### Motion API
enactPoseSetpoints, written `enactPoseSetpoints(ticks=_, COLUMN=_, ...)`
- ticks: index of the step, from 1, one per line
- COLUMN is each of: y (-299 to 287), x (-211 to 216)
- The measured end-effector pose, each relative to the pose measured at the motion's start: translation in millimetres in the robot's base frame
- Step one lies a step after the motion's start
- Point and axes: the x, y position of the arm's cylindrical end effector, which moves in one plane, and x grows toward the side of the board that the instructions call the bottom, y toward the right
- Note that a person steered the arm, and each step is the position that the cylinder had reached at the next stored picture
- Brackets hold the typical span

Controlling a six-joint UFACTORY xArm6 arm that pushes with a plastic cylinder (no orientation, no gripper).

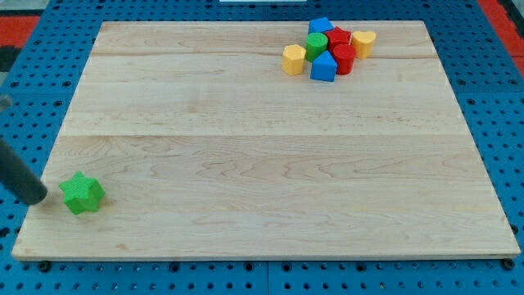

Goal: Tap the green star

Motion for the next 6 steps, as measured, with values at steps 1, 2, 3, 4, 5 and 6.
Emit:
enactPoseSetpoints(ticks=1, y=49, x=-10)
enactPoseSetpoints(ticks=2, y=73, x=0)
enactPoseSetpoints(ticks=3, y=35, x=0)
enactPoseSetpoints(ticks=4, y=-18, x=4)
enactPoseSetpoints(ticks=5, y=-12, x=23)
enactPoseSetpoints(ticks=6, y=17, x=28)
